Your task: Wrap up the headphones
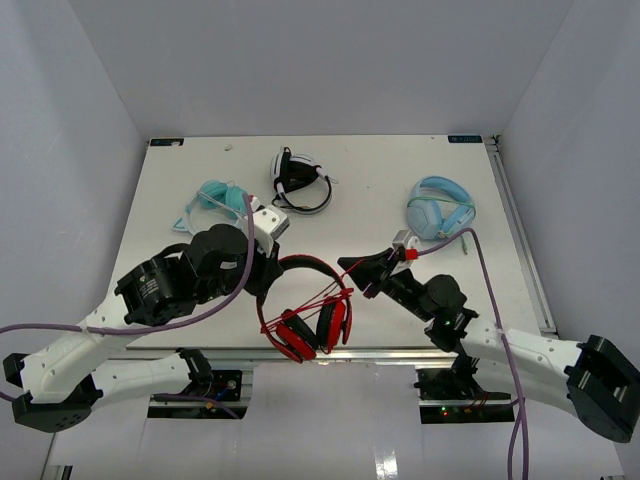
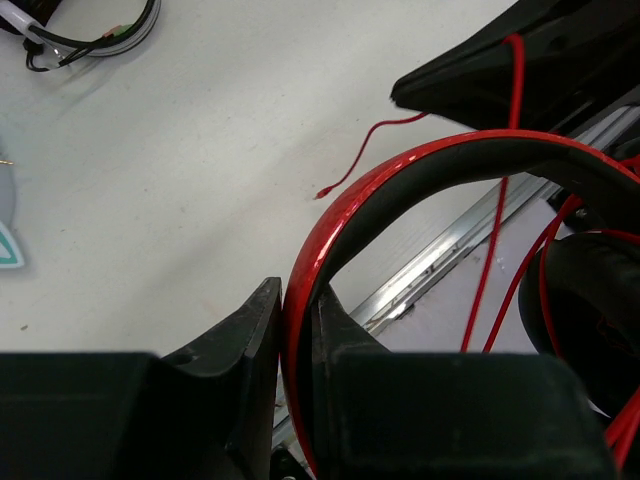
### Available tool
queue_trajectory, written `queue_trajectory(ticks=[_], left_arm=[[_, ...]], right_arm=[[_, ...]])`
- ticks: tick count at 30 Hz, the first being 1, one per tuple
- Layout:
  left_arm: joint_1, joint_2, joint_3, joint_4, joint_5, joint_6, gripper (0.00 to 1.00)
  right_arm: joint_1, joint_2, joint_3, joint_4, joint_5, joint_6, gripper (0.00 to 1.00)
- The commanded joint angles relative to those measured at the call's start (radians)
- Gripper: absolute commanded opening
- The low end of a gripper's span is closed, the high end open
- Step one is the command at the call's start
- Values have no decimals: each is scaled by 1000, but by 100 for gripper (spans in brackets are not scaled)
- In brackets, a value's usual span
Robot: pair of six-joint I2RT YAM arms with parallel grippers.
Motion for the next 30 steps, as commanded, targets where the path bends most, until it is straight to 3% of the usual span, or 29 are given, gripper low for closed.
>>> queue_trajectory(ticks=[1,7,15,30], left_arm=[[0,24,-10,46,-131,63,0],[0,103,-51,126,-295,82,0],[0,73,-83,249,-303,86,0],[0,64,-175,299,-284,183,0]], right_arm=[[-8,-135,86,-379,28,3,8],[-8,-212,144,-584,-15,28,8],[-7,-252,153,-726,47,61,8],[-8,-338,262,-817,-10,45,8]])
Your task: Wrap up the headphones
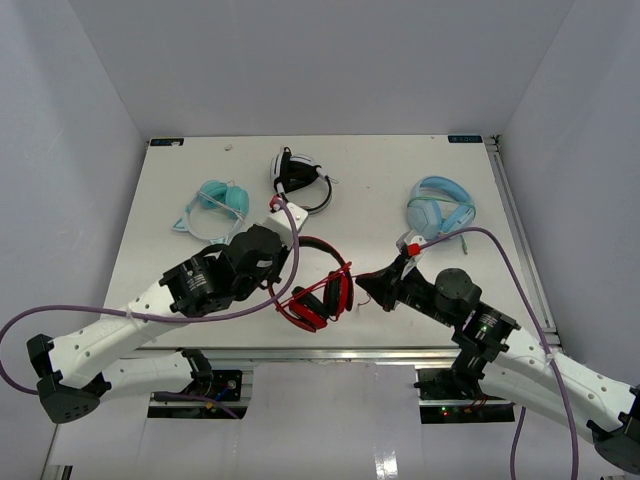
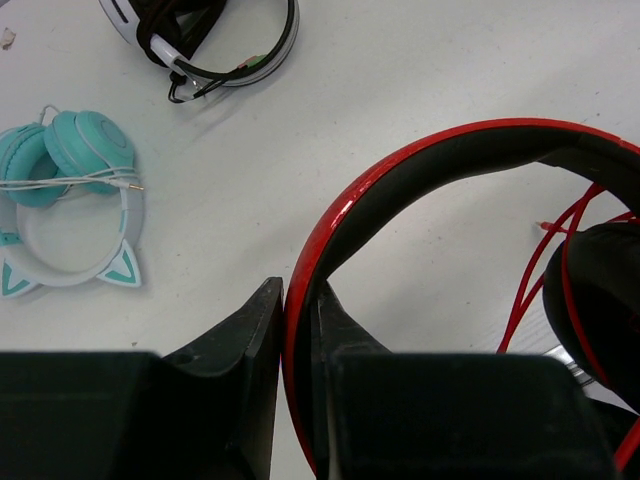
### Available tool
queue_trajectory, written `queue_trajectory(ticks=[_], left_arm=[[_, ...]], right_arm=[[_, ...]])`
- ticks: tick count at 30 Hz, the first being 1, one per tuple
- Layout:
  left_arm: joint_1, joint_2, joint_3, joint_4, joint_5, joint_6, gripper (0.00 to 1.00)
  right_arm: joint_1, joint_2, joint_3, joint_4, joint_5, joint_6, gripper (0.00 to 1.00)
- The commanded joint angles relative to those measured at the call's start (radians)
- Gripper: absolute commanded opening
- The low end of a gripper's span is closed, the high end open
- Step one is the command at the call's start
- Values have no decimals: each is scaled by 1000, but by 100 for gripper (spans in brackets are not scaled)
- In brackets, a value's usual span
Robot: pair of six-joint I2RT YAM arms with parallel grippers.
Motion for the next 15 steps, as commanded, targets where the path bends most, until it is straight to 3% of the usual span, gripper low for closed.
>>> queue_trajectory(ticks=[1,9,15], left_arm=[[-1,-29,-28,72,35,67,0],[-1,-48,-77,129,151,134,0],[-1,-26,-82,129,74,138,0]], right_arm=[[-6,-7,112,-16,3,-14,8],[-5,48,179,-60,7,-35,8],[-6,38,224,-87,-19,-34,8]])
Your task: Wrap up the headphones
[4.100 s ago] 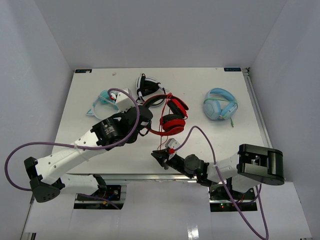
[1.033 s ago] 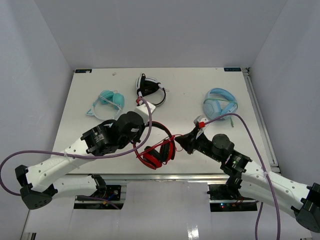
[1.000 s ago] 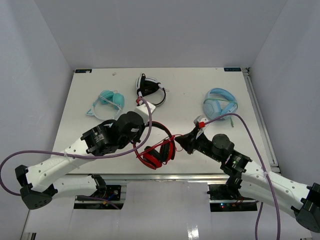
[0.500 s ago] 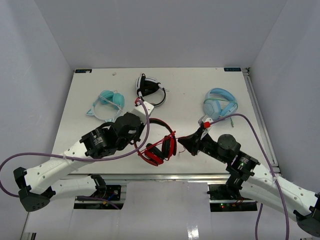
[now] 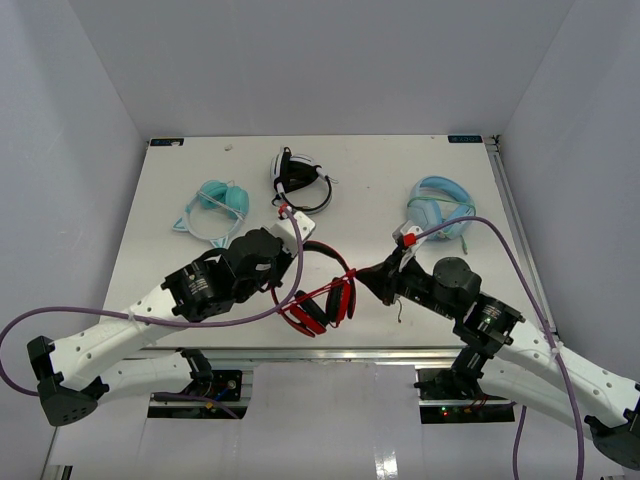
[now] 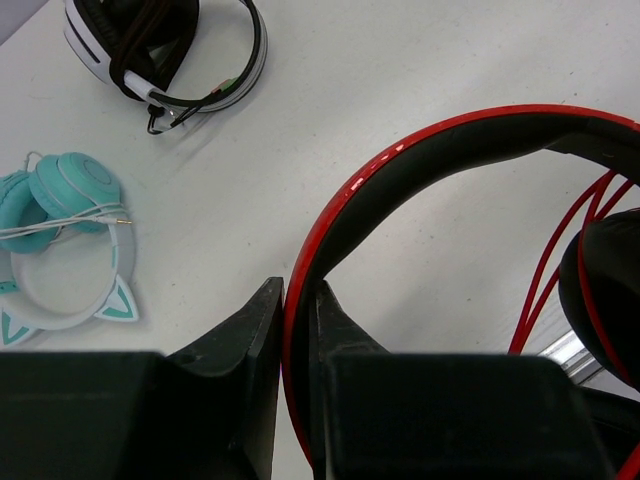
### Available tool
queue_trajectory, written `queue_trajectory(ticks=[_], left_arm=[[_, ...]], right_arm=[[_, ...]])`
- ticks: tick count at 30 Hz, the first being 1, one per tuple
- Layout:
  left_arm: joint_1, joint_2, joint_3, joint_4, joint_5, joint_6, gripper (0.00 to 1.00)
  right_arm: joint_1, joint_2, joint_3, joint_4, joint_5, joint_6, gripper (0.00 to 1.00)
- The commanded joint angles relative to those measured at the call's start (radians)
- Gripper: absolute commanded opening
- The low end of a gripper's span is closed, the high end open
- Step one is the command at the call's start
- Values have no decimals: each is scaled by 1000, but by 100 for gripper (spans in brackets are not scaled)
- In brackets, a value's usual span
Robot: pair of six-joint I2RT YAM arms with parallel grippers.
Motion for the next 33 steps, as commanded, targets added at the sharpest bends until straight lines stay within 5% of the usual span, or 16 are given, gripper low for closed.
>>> queue_trajectory(ticks=[1,13,33], left_arm=[[-1,-1,-10,39,-46,19,0],[-1,63,6,44,-227,10,0],[-3,146,27,51,-286,0,0]], right_arm=[[-7,-21,95,32,-24,-14,8],[-5,-41,109,-36,-21,0,8],[-7,85,196,61,-84,-8,8]])
